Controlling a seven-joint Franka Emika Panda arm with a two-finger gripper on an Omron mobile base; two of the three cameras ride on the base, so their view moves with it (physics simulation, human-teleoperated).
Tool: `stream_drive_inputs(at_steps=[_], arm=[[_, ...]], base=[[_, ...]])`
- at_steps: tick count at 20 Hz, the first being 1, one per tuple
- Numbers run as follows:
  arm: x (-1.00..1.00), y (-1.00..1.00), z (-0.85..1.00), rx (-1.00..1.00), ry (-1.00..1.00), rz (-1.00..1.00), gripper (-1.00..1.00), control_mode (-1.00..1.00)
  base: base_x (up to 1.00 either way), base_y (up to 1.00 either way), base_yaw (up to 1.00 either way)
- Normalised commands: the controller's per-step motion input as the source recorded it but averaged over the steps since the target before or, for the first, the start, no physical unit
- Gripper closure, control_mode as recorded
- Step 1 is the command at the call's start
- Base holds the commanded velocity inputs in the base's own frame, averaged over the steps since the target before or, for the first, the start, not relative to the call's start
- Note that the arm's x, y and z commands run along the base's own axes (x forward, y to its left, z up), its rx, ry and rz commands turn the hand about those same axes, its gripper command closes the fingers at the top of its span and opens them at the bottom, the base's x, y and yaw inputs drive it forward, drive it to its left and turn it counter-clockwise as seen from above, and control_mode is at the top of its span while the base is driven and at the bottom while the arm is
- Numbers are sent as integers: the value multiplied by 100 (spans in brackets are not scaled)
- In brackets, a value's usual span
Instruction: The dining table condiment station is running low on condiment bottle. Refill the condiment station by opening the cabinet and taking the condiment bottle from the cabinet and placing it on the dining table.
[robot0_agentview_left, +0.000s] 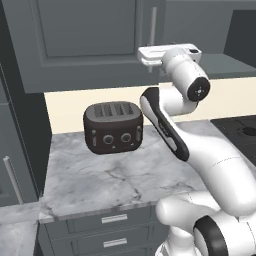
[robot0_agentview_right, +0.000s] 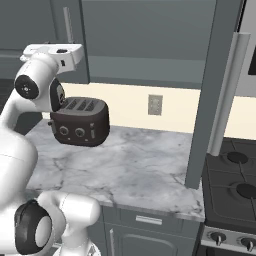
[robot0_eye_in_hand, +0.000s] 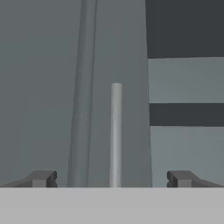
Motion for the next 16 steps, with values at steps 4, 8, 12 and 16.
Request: stream_drive_inputs(at_steps=[4, 8, 12, 16], arm=[[42, 3, 0, 0, 0, 0, -100, -100], [39, 0, 0, 0, 0, 0, -100, -100], [45, 1, 0, 0, 1, 0, -100, -100], [53, 3, 0, 0, 2, 0, -100, -100]], base=[[0, 0, 0], [0, 0, 0], [0, 0, 0], [0, 0, 0]])
